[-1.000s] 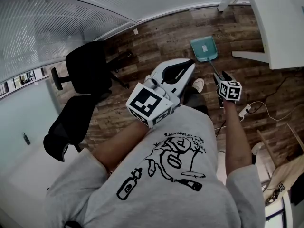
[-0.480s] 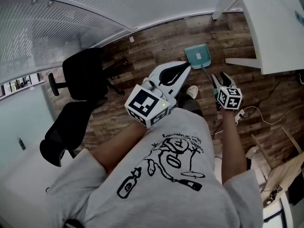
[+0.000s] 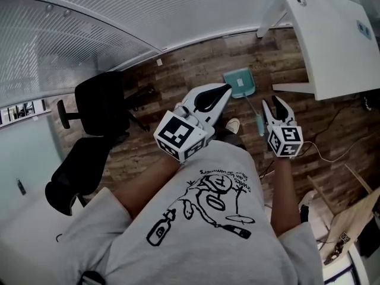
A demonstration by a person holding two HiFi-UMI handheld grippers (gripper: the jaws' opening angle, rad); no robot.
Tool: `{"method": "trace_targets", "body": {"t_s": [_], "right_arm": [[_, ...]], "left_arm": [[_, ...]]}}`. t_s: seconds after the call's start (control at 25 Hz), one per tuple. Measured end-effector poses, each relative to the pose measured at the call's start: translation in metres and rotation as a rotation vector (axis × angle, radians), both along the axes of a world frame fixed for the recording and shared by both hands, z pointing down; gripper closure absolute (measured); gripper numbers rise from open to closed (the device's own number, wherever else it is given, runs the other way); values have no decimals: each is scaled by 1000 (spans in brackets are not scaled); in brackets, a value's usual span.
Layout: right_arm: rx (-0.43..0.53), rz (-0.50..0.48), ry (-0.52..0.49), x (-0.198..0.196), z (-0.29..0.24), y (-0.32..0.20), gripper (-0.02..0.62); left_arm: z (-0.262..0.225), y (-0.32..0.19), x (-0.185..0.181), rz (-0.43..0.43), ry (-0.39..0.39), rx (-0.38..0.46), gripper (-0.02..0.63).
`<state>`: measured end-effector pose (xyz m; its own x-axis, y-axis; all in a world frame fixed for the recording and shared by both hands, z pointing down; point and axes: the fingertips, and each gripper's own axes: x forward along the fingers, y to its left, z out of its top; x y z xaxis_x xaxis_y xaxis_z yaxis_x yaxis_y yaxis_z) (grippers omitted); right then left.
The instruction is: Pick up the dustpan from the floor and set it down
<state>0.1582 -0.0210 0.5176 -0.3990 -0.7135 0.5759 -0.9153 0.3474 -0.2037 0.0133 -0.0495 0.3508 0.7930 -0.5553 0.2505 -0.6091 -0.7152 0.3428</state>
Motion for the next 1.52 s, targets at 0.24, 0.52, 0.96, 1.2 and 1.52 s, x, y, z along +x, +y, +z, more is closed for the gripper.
{"method": "trace_targets", "body": {"t_s": [0.24, 0.52, 0.96, 1.2, 1.52], "right_arm": [[107, -11, -1, -9, -68, -9, 474], [215, -35, 14, -18, -135, -15, 507], [340, -35, 16, -27, -220, -16, 560], [395, -38, 9, -34, -257, -11, 567], [462, -5, 31, -36, -291, -1, 574]], "left_arm": [[-13, -2, -2, 8, 8, 23, 604], [-24, -4, 2, 21, 3, 48, 604], [-52, -8, 5, 22, 22, 101, 604], [-68, -9, 3, 19, 49, 120, 604], [-92, -8, -1, 4, 82, 162, 604]]}}
